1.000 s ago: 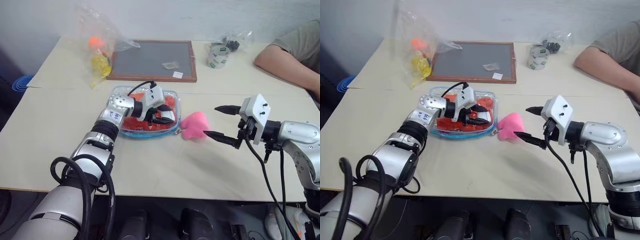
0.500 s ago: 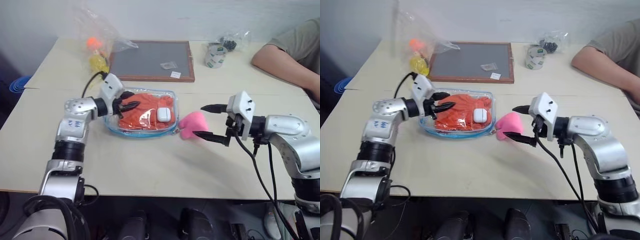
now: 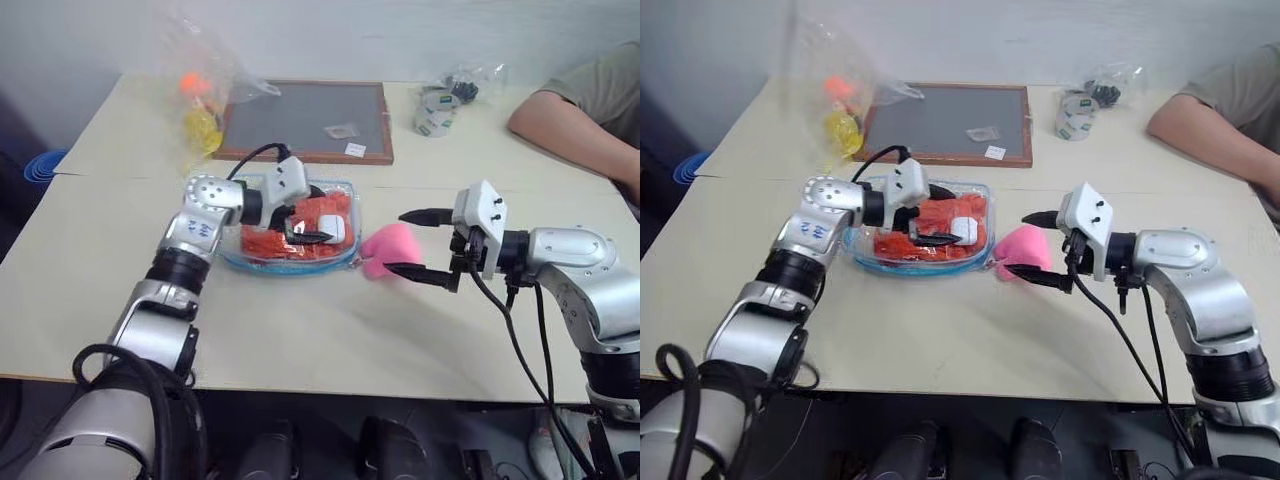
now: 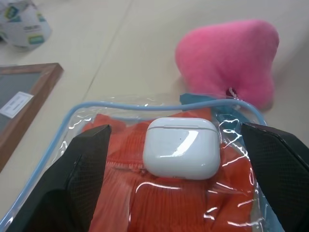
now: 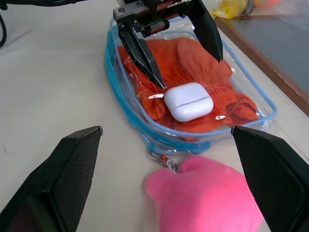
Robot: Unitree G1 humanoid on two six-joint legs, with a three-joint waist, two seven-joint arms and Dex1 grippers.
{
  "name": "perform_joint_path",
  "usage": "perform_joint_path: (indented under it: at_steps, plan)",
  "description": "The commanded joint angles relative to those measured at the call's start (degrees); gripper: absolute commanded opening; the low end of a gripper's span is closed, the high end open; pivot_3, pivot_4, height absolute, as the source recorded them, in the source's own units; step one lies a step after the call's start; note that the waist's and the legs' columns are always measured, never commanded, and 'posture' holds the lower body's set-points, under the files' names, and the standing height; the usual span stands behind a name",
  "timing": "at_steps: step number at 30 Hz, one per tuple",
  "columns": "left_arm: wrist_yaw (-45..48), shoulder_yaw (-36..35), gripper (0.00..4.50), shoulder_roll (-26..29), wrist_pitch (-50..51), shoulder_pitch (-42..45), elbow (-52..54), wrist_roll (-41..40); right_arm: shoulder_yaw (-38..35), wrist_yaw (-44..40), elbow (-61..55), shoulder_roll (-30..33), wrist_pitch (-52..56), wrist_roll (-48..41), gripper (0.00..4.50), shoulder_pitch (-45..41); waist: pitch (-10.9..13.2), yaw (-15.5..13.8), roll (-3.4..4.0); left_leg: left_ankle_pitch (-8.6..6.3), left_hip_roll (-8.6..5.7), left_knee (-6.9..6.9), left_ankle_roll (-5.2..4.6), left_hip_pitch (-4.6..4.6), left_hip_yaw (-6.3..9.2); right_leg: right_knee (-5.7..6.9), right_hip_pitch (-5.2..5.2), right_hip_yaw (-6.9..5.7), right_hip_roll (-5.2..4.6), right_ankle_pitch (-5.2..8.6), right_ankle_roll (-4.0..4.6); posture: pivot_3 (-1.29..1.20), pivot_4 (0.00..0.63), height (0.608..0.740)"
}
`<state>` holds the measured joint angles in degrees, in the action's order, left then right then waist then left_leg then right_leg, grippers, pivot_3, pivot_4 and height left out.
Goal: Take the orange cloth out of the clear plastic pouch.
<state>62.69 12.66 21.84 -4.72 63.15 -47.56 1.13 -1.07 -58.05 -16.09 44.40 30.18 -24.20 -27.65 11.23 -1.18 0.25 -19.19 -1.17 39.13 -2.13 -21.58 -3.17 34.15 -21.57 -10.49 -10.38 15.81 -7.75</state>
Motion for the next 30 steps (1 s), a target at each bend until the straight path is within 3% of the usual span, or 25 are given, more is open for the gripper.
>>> perform_joint_path:
  at_steps: [1, 6, 9, 13, 23, 26, 30]
  plan:
    - [0.24, 1.14, 4.49, -1.28, -4.63, 3.08, -6.95, 2.57, -3.93, 1.88, -4.78, 1.16, 1.15, -1.85, 4.50, 1.66, 0.01, -0.02, -0.01, 0.00, 0.00, -0.01, 0.00, 0.00, -0.05, 0.00, -0.01, 0.00, 0.00, 0.00, 0.00, 0.00, 0.150, 0.740]
    - [-0.25, 2.30, 4.49, -2.90, -8.19, 4.85, -14.48, 5.54, -5.42, 3.76, -6.80, 1.33, 2.05, -2.05, 4.50, 3.95, 0.02, -0.16, -0.03, 0.00, 0.01, -0.01, 0.00, -0.01, -0.15, 0.01, -0.01, 0.00, 0.00, 0.00, 0.00, 0.00, 0.150, 0.740]
    - [-1.38, 1.70, 3.93, -3.30, -9.11, 5.32, -17.62, 6.38, -5.81, 4.56, -7.78, 1.12, 2.61, -2.54, 4.50, 4.43, 0.01, -0.16, -0.04, -0.01, 0.01, 0.00, -0.01, -0.01, -0.15, 0.01, -0.01, 0.01, -0.02, 0.00, -0.01, 0.00, 0.150, 0.740]
    - [-1.43, 0.33, 2.79, -3.56, -9.00, 5.20, -18.56, 5.79, -5.56, 5.07, -7.94, 1.02, 2.68, -2.74, 4.50, 4.46, 0.01, -0.15, -0.04, -0.01, 0.02, 0.00, -0.01, 0.00, -0.05, 0.01, -0.01, 0.02, -0.02, 0.00, -0.01, 0.00, 0.150, 0.740]
    - [-4.97, -3.76, 2.72, -2.26, -9.03, 4.17, -15.43, 4.48, -2.89, 4.18, -5.48, 0.15, 1.74, -2.40, 4.50, 1.50, 0.01, -0.11, -0.04, -0.01, 0.01, 0.01, -0.01, 0.00, 0.17, 0.02, -0.02, 0.02, -0.02, -0.01, -0.01, 0.00, 0.150, 0.740]
    - [-9.24, -8.89, 2.72, 1.72, -3.43, 1.17, -7.43, 1.30, -1.40, 3.66, -5.23, -0.71, 1.58, -2.66, 4.50, -0.12, 0.02, 0.34, -0.05, -0.01, 0.03, 0.01, -0.01, 0.00, 0.29, 0.02, -0.03, 0.03, -0.01, -0.01, -0.01, 0.00, 0.150, 0.740]
    - [-17.19, -18.67, 2.72, 9.48, 13.52, -14.20, 18.64, -2.13, 1.64, 3.24, -4.52, -3.30, 1.13, -2.56, 4.50, -2.89, 0.02, 2.11, -0.05, -0.01, 0.28, -0.07, -0.01, 0.04, 0.30, 0.05, -0.10, 0.13, 0.02, 0.00, -0.01, 0.00, 0.150, 0.740]
